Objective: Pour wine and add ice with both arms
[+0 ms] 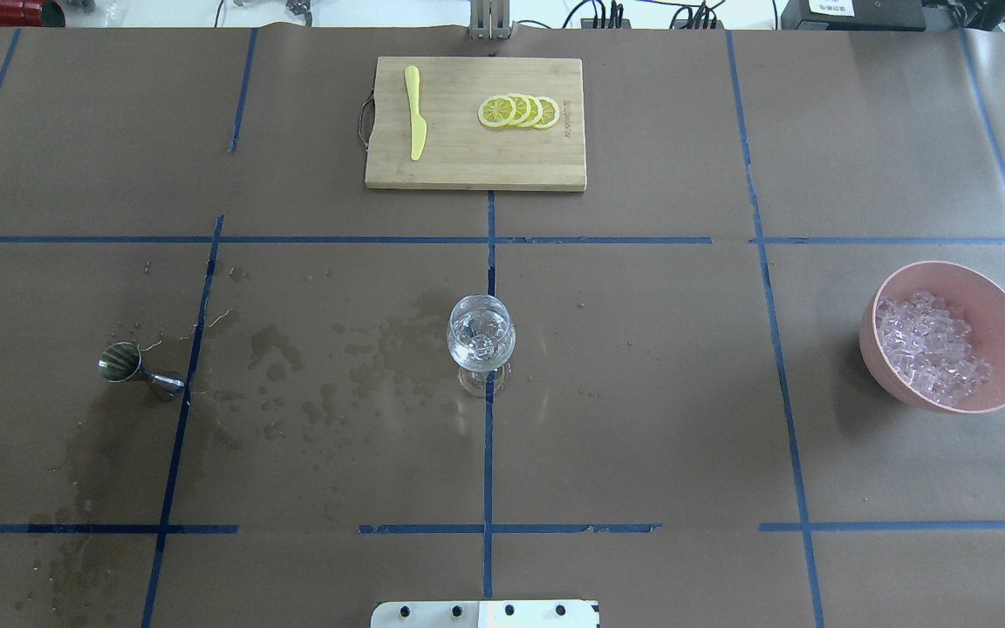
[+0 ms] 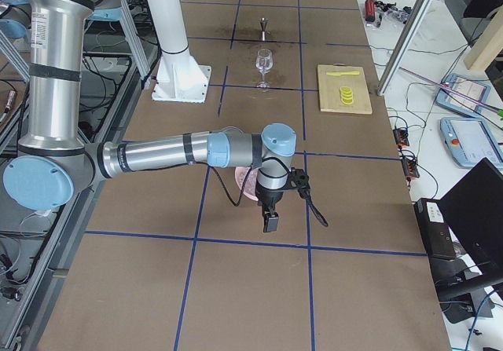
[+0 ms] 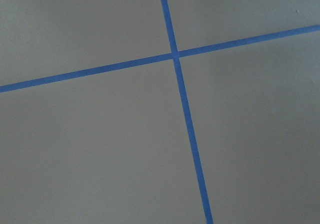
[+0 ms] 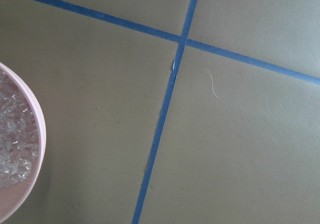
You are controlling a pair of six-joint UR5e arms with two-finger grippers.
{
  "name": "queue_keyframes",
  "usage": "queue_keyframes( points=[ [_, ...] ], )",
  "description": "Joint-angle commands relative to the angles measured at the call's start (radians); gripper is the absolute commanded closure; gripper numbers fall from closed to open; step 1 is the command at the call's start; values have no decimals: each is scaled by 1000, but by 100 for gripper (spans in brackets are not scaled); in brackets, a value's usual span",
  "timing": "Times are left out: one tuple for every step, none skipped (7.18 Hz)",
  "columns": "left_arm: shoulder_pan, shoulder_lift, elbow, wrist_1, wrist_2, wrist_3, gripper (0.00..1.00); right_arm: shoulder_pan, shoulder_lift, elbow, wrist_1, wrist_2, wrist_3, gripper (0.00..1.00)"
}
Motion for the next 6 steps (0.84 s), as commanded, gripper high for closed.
queue_keyframes(
  points=[
    [0,1,-2,0,-1,0,0,2,-3,-11,0,7,2,0],
    [0,1,-2,0,-1,0,0,2,-3,-11,0,15,1,0],
    [0,-1,-2,0,-1,0,0,2,-3,-12,0,18,1,0],
    [0,-1,-2,0,-1,0,0,2,-3,-14,0,18,1,0],
    [0,-1,-2,0,-1,0,0,2,-3,-14,0,18,1,0],
    [0,-1,-2,0,-2,0,0,2,-3,-14,0,18,1,0]
  ],
)
